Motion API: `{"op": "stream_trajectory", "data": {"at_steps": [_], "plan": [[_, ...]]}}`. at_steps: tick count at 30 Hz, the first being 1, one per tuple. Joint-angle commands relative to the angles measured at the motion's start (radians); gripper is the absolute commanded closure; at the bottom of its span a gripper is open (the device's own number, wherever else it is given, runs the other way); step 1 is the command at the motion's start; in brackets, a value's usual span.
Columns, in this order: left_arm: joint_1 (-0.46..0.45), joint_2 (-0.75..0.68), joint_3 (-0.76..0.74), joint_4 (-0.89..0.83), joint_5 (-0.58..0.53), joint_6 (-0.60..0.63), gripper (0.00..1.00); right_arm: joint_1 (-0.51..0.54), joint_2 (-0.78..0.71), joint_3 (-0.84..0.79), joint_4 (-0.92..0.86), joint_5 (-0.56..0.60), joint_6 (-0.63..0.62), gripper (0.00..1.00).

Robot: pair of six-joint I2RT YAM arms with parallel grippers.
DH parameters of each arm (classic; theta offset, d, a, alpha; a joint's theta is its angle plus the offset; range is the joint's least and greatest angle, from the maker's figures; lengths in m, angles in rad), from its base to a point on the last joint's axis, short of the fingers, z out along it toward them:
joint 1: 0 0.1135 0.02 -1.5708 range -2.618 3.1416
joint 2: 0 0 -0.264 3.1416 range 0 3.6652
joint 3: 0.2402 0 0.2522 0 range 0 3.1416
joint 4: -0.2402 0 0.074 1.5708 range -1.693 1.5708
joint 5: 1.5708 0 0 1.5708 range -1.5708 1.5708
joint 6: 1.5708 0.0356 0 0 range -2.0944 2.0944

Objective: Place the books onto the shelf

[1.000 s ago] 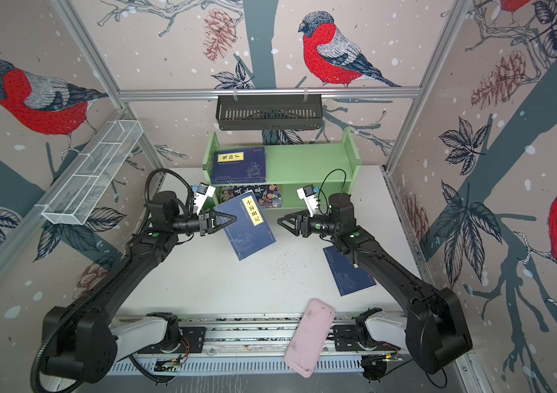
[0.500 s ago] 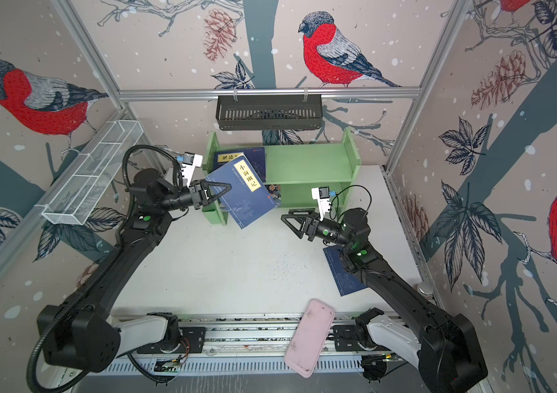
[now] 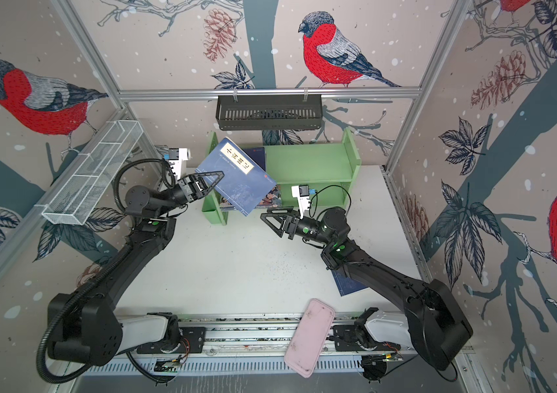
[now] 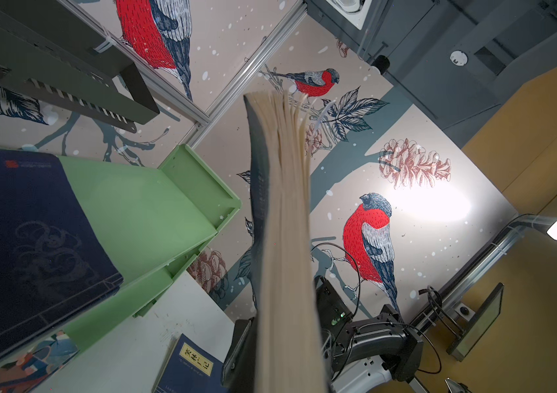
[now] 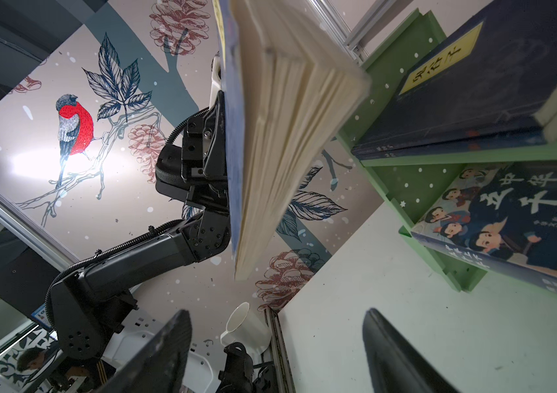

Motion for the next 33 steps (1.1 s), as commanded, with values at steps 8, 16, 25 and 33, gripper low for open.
{"op": "stream_trajectory", "data": {"at_steps": [8, 16, 25, 33], "plan": [[-0.003, -0.004, -0.037, 0.107, -0.034, -0.04, 1.0, 0.04, 0.162, 0.096, 0.282, -0.006, 0.113, 0.24], [-0.018, -0.001, -0.054, 0.101, -0.045, -0.041, 1.0, 0.045, 0.233, 0.18, 0.249, -0.004, 0.097, 0.41], [-0.018, -0.022, -0.074, -0.001, -0.016, 0.08, 0.66, -0.027, 0.263, 0.256, 0.167, -0.136, 0.083, 0.98], [0.055, -0.083, -0.018, -0.378, 0.115, 0.443, 0.34, -0.211, 0.153, 0.295, -0.09, -0.411, -0.015, 0.99]]}}
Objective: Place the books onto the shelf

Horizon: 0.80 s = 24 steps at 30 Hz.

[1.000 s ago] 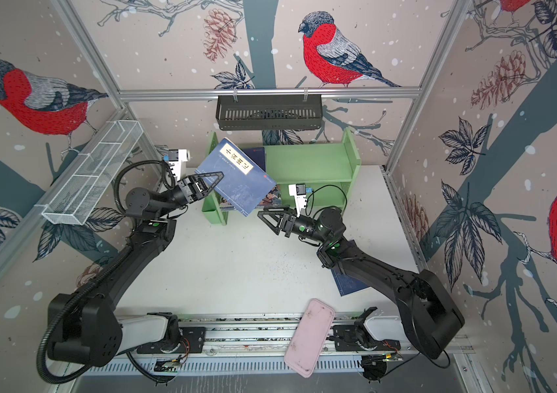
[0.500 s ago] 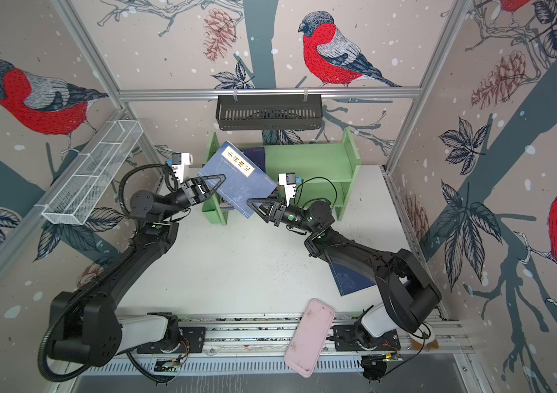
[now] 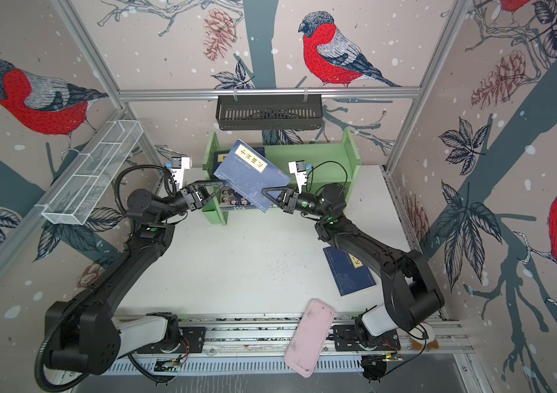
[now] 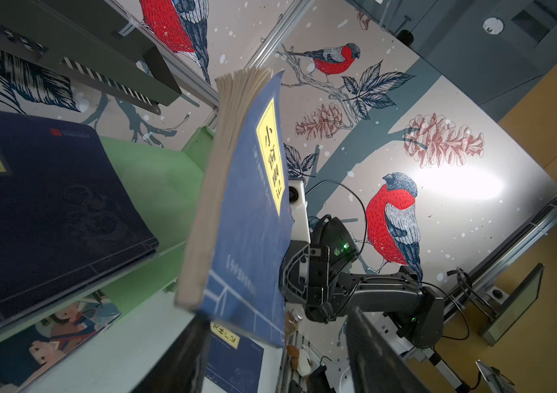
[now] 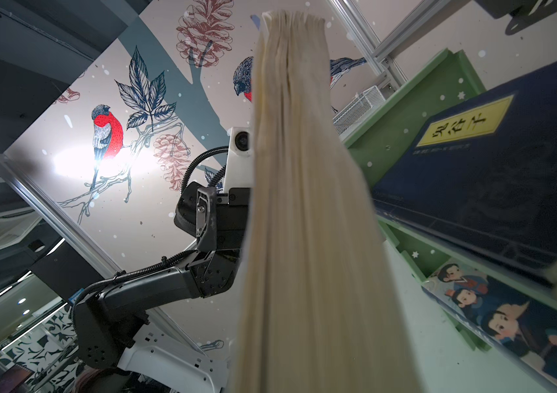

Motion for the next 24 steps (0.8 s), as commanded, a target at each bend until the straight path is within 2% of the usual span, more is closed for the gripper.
{"op": "stream_trajectory", "data": {"at_steps": [1, 4, 6, 8, 12, 21, 22, 24], "plan": [[0.025, -0.022, 0.047, -0.253, 0.067, 0.259, 0.32, -0.054, -0.052, 0.044, -0.172, -0.178, -0.12, 0.99], [0.031, -0.025, 0.102, -0.403, 0.094, 0.383, 0.29, -0.07, -0.086, 0.141, -0.496, -0.252, -0.341, 0.99], [0.032, -0.023, 0.109, -0.422, 0.139, 0.399, 0.26, -0.067, -0.092, 0.219, -0.751, -0.272, -0.532, 0.99], [0.031, -0.022, 0.109, -0.424, 0.169, 0.391, 0.23, -0.066, -0.09, 0.264, -0.883, -0.285, -0.62, 0.99], [0.03, -0.019, 0.096, -0.347, 0.243, 0.315, 0.23, -0.063, -0.094, 0.26, -0.886, -0.293, -0.63, 0.99], [0.019, -0.02, 0.049, -0.174, 0.286, 0.18, 0.33, -0.012, -0.058, 0.331, -1.009, -0.337, -0.727, 0.99], [0.015, -0.017, 0.049, -0.169, 0.286, 0.176, 0.35, -0.003, -0.052, 0.341, -1.028, -0.338, -0.741, 0.99], [0.005, -0.013, 0.047, -0.152, 0.287, 0.166, 0.47, 0.008, -0.03, 0.368, -1.077, -0.325, -0.773, 0.99]]}}
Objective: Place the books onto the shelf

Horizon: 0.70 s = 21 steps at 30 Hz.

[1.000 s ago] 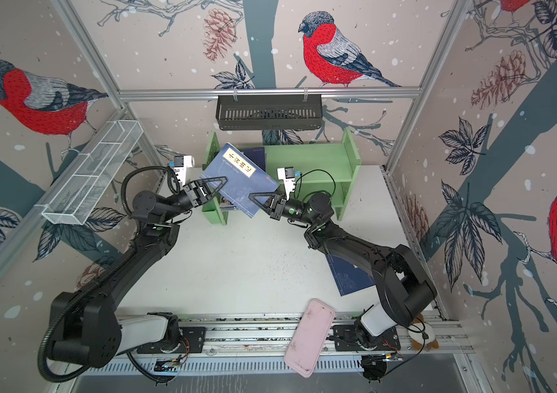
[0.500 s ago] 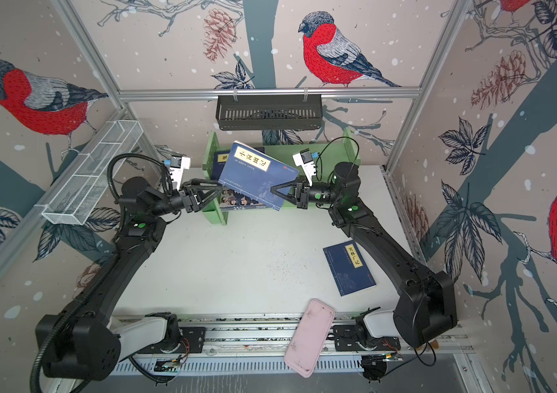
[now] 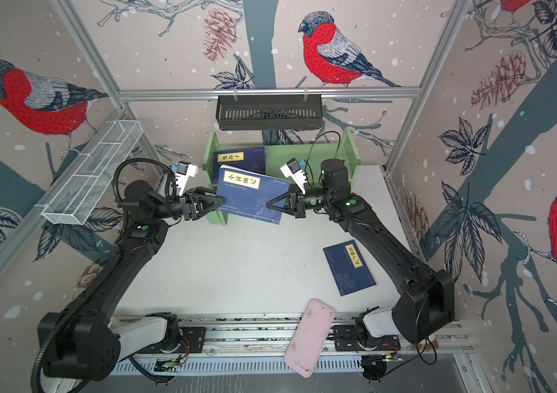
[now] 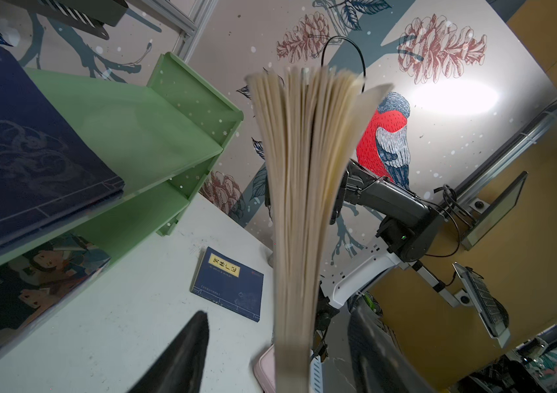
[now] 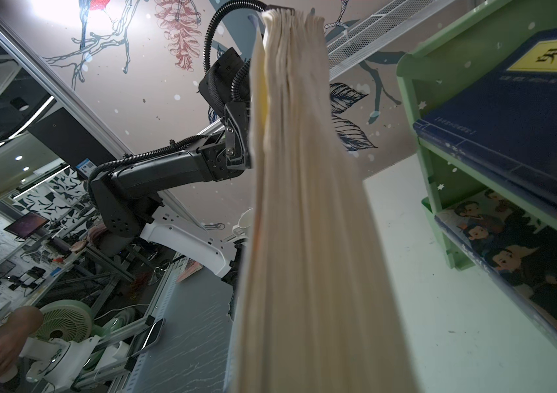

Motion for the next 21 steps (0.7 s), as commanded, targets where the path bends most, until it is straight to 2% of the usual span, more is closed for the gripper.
{"op": "stream_trajectory", "data": {"at_steps": [1, 4, 5, 6, 8, 10, 11, 16, 19, 21], "plan": [[-0.014, 0.005, -0.005, 0.099, 0.031, -0.043, 0.56, 0.014, 0.024, 0.036, -0.068, -0.017, -0.076, 0.99], [-0.031, 0.003, -0.014, 0.133, 0.026, -0.052, 0.86, 0.027, 0.045, 0.056, -0.069, -0.009, -0.072, 0.98], [-0.033, 0.004, -0.017, 0.138, 0.017, -0.052, 0.97, 0.03, 0.051, 0.064, -0.07, -0.002, -0.071, 0.92], [-0.033, 0.003, -0.017, 0.143, 0.003, -0.051, 1.0, 0.03, 0.053, 0.071, -0.068, 0.006, -0.068, 0.84], [-0.032, 0.003, -0.012, 0.129, -0.028, -0.031, 1.0, 0.029, 0.052, 0.072, -0.053, 0.033, -0.055, 0.8], [-0.027, 0.003, 0.001, 0.1, -0.06, -0.015, 1.0, 0.016, 0.042, 0.059, -0.025, 0.077, -0.026, 0.59], [-0.023, 0.006, 0.011, 0.09, -0.077, -0.011, 1.0, 0.005, 0.031, 0.043, 0.005, 0.1, 0.0, 0.56], [0.001, 0.017, 0.034, 0.129, -0.138, -0.094, 1.0, -0.078, -0.044, -0.11, 0.25, 0.137, 0.208, 0.51], [0.002, 0.028, 0.023, 0.22, -0.147, -0.184, 1.0, -0.074, -0.068, -0.211, 0.456, 0.118, 0.352, 0.51], [0.002, 0.039, 0.012, 0.291, -0.151, -0.246, 1.0, -0.056, -0.068, -0.232, 0.505, 0.122, 0.391, 0.51]]}}
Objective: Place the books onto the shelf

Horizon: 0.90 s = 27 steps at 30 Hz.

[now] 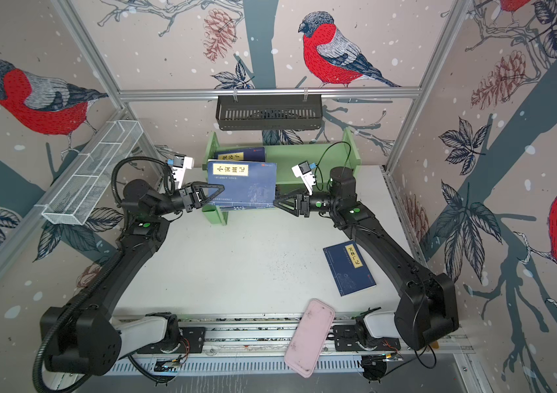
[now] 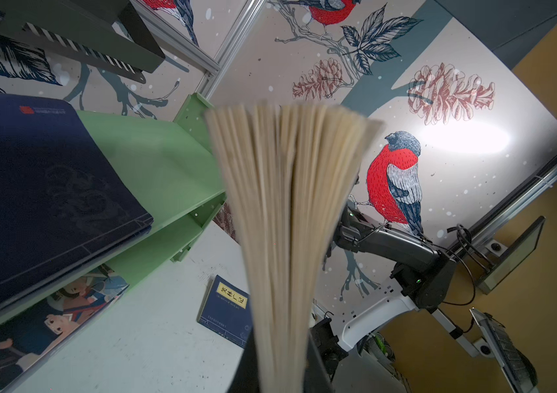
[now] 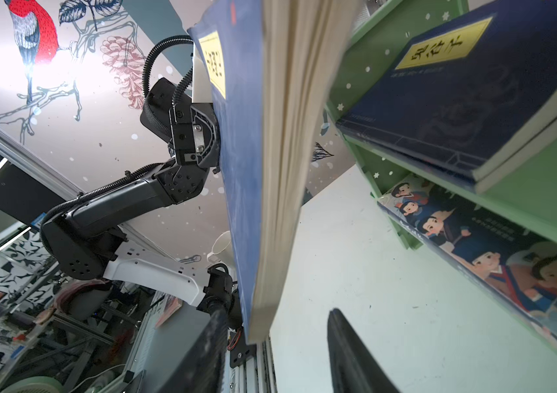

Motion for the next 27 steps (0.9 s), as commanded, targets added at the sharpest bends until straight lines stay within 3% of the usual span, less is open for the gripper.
{"op": "stream_trajectory", "data": {"at_steps": [1, 10, 13, 18, 20, 21, 22, 23, 24, 27], "plan": [[0.003, 0.013, -0.011, 0.201, -0.027, -0.138, 1.0, 0.026, -0.006, -0.022, 0.218, 0.018, 0.138, 0.51], [0.002, 0.019, -0.046, 0.283, -0.046, -0.21, 1.0, 0.076, 0.041, 0.021, 0.28, 0.061, 0.187, 0.54], [0.003, 0.013, -0.053, 0.28, -0.054, -0.21, 1.0, 0.079, 0.065, 0.037, 0.313, 0.058, 0.215, 0.64], [0.002, 0.007, -0.063, 0.257, -0.062, -0.19, 1.0, 0.083, 0.106, 0.085, 0.316, 0.053, 0.238, 0.94], [0.003, 0.006, -0.062, 0.248, -0.069, -0.174, 1.0, 0.083, 0.118, 0.107, 0.304, 0.061, 0.24, 0.98], [0.004, 0.003, -0.059, 0.239, -0.074, -0.161, 0.87, 0.08, 0.121, 0.114, 0.296, 0.071, 0.239, 0.99], [0.011, -0.002, -0.054, 0.221, -0.088, -0.136, 0.61, 0.075, 0.124, 0.127, 0.283, 0.083, 0.235, 0.99], [0.023, -0.015, -0.046, 0.179, -0.12, -0.103, 0.42, 0.068, 0.128, 0.141, 0.264, 0.092, 0.23, 0.99], [0.036, -0.029, -0.037, 0.125, -0.152, -0.07, 0.35, 0.061, 0.131, 0.153, 0.254, 0.094, 0.228, 0.99], [0.076, -0.043, 0.039, -0.019, -0.169, 0.019, 0.31, 0.036, 0.137, 0.196, 0.202, 0.122, 0.206, 1.0]]}}
